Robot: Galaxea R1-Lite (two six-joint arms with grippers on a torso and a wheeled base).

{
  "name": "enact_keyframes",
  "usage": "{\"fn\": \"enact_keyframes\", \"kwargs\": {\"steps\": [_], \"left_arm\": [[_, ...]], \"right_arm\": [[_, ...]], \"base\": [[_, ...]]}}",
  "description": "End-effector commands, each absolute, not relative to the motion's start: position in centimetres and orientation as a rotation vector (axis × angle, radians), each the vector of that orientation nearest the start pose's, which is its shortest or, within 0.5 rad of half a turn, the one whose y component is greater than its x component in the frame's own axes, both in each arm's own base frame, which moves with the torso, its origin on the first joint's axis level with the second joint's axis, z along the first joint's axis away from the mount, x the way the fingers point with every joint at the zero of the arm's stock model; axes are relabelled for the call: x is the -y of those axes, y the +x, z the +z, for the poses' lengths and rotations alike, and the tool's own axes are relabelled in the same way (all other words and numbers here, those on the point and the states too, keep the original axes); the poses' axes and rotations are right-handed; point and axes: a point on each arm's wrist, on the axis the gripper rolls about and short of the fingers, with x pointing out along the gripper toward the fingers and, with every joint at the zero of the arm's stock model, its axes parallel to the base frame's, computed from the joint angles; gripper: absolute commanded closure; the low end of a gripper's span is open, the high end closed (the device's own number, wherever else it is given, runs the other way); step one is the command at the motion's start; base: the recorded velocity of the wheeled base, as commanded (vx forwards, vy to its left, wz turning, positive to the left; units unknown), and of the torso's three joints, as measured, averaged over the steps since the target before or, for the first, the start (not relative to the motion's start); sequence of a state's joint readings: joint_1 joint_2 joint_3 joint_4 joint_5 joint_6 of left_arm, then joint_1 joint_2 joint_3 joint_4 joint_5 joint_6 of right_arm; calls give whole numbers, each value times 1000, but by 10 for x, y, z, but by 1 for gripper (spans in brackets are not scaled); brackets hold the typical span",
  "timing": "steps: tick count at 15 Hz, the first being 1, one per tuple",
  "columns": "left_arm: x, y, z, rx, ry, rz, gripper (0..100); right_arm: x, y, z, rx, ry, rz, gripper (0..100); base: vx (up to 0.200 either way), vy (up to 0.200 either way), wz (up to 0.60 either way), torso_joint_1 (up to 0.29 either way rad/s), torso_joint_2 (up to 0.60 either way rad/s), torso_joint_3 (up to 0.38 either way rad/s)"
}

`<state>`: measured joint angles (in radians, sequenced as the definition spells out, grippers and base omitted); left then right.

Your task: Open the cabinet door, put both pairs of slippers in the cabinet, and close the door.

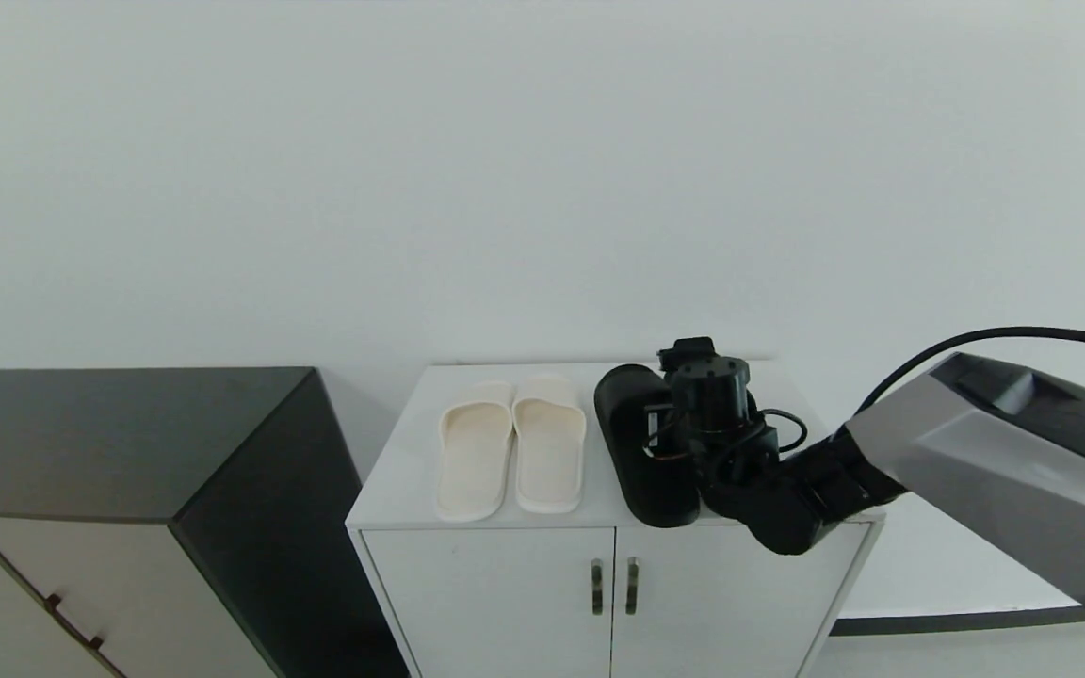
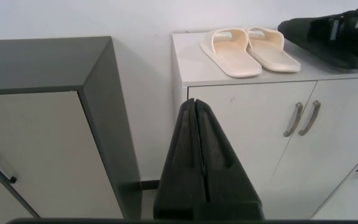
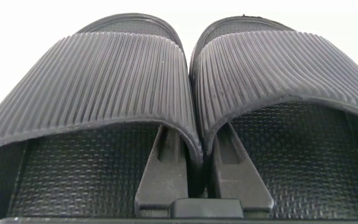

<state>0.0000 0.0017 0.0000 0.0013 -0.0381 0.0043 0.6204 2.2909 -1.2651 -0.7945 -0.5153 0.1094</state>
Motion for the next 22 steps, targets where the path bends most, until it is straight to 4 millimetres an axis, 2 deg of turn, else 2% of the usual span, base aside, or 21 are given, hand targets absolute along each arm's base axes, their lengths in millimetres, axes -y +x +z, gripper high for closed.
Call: {"fn": "enact_keyframes", "kwargs": {"steps": [1, 2, 3, 6, 8, 9, 16, 22], "left_arm": [[1, -23, 75, -5, 5, -38, 100], [1, -23, 75, -5, 5, -38, 100], [1, -23, 75, -5, 5, -38, 100], [1, -23, 75, -4, 6, -38, 100], [1, -23, 75, -4, 8, -38, 100], [1, -23, 75, -4, 6, -38, 100], [1, -23, 75, -4, 8, -38, 100], [1, -23, 75, -5, 3, -37, 100]], "right_arm": [[-242, 314, 128, -172, -29, 228, 100], [-240, 283, 132, -193, -52, 288, 100], [-240, 264, 138, -194, -50, 348, 100], [-224, 221, 141, -241, -55, 546, 100], [-207, 201, 141, -276, -49, 680, 100], [-203, 196, 139, -293, -47, 732, 100], [-201, 194, 137, -304, -48, 752, 100], [-197, 195, 131, -325, -57, 737, 100]], "base": [[0, 0, 0, 0, 0, 0], [0, 0, 0, 0, 0, 0], [0, 0, 0, 0, 0, 0], [0, 0, 0, 0, 0, 0], [0, 0, 0, 0, 0, 0], [0, 0, 0, 0, 0, 0], [0, 0, 0, 0, 0, 0], [-200, 0, 0, 4, 3, 6]]}}
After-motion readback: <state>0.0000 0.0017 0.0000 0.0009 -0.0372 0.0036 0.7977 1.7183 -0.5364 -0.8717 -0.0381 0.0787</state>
